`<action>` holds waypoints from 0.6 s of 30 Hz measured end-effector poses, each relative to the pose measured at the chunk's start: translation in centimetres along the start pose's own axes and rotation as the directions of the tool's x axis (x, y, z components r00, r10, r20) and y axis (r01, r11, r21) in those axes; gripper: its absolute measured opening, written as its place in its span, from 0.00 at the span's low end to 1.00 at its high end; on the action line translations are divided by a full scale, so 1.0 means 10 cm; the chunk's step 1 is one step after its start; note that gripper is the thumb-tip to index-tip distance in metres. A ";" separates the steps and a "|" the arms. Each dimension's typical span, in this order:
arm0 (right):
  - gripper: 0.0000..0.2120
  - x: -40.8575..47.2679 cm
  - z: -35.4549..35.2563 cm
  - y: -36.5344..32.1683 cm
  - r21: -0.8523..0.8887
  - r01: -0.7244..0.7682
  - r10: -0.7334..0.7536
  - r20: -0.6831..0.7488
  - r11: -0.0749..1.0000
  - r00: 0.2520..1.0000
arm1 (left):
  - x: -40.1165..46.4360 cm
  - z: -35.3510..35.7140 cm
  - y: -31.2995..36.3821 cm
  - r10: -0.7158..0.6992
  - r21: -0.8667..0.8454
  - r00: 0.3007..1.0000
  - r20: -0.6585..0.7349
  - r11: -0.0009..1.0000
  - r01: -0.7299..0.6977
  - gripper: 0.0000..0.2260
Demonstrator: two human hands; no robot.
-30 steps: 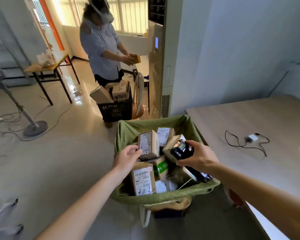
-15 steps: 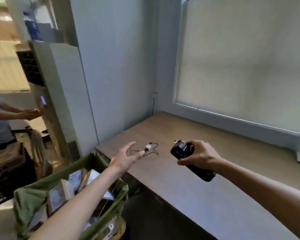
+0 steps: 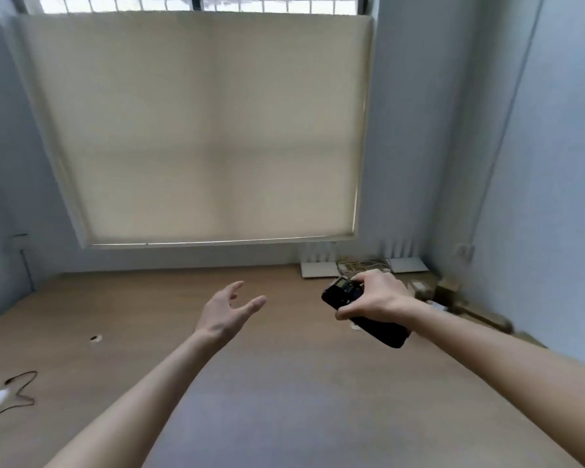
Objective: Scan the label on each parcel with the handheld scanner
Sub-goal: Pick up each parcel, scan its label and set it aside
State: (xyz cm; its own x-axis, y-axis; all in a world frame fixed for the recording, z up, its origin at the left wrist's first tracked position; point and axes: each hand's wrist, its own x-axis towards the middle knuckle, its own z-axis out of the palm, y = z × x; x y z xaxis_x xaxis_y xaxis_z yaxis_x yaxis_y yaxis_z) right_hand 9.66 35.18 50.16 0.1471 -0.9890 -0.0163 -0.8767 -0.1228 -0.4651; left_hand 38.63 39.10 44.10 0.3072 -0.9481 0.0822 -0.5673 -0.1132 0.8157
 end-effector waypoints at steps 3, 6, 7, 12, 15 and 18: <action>0.30 0.13 -0.41 0.82 0.000 -0.134 0.134 -0.064 0.991 0.989 | 0.26 0.93 0.51 0.064 -0.012 0.991 0.121 0.998 -0.063 0.32; 0.30 0.23 -0.70 1.55 0.029 -0.268 0.269 -0.123 0.963 0.955 | 0.48 1.71 0.95 0.116 -0.025 0.969 0.217 0.993 -0.113 0.33; 0.30 0.25 -0.77 1.77 0.041 -0.307 0.310 -0.137 0.951 0.941 | 0.53 1.94 1.06 0.130 -0.024 0.960 0.249 0.991 -0.128 0.33; 0.28 0.40 -0.94 2.70 0.121 -0.490 0.505 -0.202 0.863 0.839 | 0.89 2.93 1.49 0.192 -0.025 0.900 0.392 0.980 -0.199 0.33; 0.28 0.55 -0.97 3.15 0.143 -0.569 0.587 -0.206 0.810 0.783 | 1.17 3.49 1.65 0.215 -0.038 0.864 0.456 0.974 -0.222 0.33; 0.27 0.76 -1.02 3.57 0.147 -0.630 0.647 -0.212 0.762 0.733 | 1.50 4.06 1.80 0.232 -0.064 0.831 0.506 0.971 -0.232 0.31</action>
State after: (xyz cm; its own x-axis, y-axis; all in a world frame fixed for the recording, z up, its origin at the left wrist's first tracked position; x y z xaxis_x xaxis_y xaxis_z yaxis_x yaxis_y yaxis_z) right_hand -25.18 22.47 42.48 -0.5563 -0.8215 -0.1250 -0.6936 0.5419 -0.4747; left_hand 2.02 10.76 36.79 -0.2633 -0.9642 -0.0326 -0.5733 0.1292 0.8091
